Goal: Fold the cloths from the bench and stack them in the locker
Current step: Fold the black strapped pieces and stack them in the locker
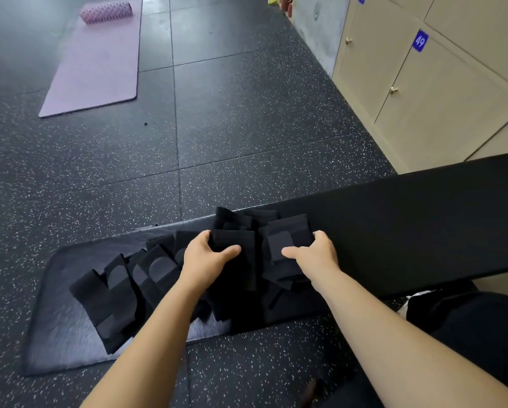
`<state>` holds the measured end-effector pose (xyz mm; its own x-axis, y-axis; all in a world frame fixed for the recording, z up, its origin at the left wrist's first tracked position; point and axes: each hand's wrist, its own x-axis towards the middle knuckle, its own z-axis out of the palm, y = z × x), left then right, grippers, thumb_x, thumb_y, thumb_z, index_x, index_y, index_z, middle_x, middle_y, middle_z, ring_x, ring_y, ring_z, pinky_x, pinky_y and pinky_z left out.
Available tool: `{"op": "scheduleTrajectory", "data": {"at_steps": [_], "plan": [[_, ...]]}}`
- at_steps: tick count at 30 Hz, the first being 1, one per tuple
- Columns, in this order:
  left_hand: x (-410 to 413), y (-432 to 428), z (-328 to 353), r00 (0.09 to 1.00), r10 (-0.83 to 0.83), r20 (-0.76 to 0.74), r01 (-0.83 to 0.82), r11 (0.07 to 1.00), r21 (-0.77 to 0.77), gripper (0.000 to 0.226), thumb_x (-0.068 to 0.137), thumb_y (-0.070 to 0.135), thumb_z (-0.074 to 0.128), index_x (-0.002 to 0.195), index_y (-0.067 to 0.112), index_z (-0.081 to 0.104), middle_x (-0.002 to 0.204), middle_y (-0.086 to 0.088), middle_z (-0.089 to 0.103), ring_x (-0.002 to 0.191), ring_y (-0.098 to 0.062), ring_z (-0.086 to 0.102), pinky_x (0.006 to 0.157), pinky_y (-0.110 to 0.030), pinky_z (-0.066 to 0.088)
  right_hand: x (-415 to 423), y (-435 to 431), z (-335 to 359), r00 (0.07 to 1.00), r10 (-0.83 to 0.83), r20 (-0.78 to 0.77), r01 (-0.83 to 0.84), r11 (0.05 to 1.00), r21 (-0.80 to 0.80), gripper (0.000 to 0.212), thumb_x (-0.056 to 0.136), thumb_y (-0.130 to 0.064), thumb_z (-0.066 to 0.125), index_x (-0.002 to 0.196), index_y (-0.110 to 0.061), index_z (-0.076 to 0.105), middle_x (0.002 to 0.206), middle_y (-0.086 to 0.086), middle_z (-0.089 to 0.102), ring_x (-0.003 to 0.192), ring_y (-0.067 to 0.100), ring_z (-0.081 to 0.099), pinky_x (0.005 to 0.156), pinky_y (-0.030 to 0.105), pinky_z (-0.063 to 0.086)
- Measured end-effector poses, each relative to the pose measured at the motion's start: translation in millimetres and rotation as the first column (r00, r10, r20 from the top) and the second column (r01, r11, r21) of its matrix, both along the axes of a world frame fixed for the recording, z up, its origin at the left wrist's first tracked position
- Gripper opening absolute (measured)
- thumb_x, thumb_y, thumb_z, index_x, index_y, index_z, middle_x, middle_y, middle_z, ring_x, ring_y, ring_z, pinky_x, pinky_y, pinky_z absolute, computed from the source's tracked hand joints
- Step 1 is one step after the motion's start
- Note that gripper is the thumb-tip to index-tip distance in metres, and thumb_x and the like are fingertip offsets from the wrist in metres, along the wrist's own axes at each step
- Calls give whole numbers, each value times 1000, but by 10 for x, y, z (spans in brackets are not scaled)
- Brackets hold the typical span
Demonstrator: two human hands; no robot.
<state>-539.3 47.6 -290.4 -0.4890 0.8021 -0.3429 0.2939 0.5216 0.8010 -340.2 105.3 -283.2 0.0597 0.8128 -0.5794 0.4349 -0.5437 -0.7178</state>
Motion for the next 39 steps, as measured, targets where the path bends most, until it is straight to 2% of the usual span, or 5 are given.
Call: {"op": "scheduleTrajectory", "data": {"at_steps": [6, 17, 24, 30, 39], "plan": [[131, 9, 107, 979, 34, 203, -48, 997, 63, 22, 76, 6, 80, 94, 14, 70, 89, -1, 76, 82, -16, 71, 78, -30, 58, 368, 100, 56, 988, -109, -114, 114, 992, 44, 30, 72, -12, 80, 96, -12, 62, 97, 6, 70, 85, 23, 66, 79, 39, 56], [882, 378, 586, 873, -59, 484, 4, 994, 113, 21, 83, 7, 74, 103, 7, 69, 94, -13, 75, 89, -31, 72, 86, -51, 57, 903, 349, 1106, 855, 7, -518, 131, 965, 228, 28, 79, -5, 74, 106, -2, 67, 100, 15, 73, 92, 31, 70, 82, 43, 58], [1682, 493, 1205, 542, -207, 815, 148, 977, 151, 26, 93, 7, 54, 115, 9, 67, 111, -18, 71, 96, -33, 70, 86, -47, 57, 1404, 138, 1311, 919, 67, -388, 106, 906, 409, 29, 80, -5, 74, 107, -13, 67, 98, 0, 75, 92, 17, 71, 80, 29, 58], [2435, 519, 1343, 445, -269, 854, 369, 924, 99, 60, 92, 65, 42, 120, 20, 70, 118, -10, 71, 110, -30, 67, 102, -49, 47, 2081, -124, 1375, 915, -68, -397, 262, 849, 459, 33, 83, -5, 71, 113, -16, 66, 102, -3, 74, 94, 10, 70, 78, 22, 55], [3617, 376, 1428, 281, -376, 883, 532, 827, 183, 40, 91, 24, 64, 129, 11, 59, 118, -19, 68, 107, -37, 67, 86, -50, 56, 3105, -654, 1468, 905, -348, -245, 426, 762, 488, 66, 83, -24, 74, 139, -28, 41, 130, -14, 51, 114, -1, 49, 80, 10, 46]]}}
